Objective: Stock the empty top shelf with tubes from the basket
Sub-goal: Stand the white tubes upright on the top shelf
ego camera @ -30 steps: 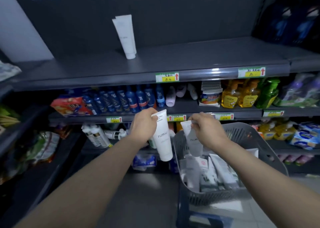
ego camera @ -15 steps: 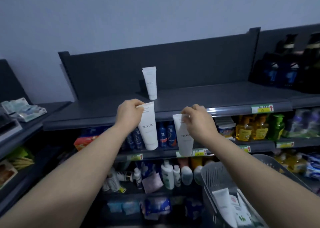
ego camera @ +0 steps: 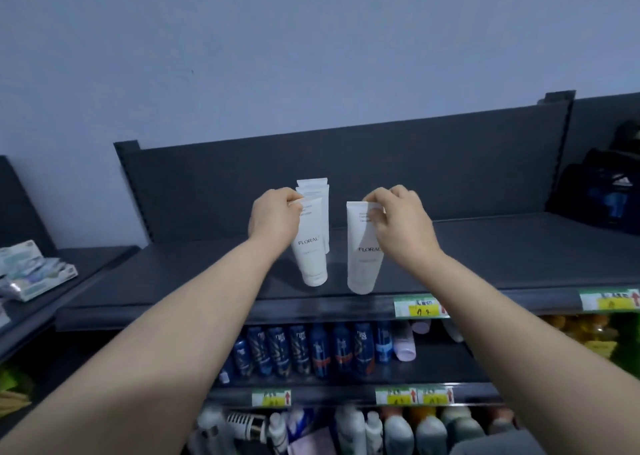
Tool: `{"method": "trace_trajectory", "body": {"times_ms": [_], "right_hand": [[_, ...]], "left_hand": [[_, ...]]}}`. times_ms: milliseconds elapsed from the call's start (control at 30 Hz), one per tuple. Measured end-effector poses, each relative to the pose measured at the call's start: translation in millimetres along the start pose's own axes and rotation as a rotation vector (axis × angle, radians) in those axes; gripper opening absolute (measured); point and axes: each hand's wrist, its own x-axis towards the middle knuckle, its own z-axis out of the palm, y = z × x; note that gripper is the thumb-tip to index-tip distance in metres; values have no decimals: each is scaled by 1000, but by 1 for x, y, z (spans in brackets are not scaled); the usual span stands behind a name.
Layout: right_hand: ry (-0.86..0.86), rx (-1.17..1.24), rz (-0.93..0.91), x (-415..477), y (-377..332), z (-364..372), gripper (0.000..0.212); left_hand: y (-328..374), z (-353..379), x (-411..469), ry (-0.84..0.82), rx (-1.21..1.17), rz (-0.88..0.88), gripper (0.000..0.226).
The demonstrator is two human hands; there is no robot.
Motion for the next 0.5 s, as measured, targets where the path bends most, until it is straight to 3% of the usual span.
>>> {"method": "trace_trajectory", "body": {"times_ms": [500], "right_hand": [[-52,1,88,42,6,46,21]], "left_hand": [[-28,53,72,-212,-44,-9,31]]}}
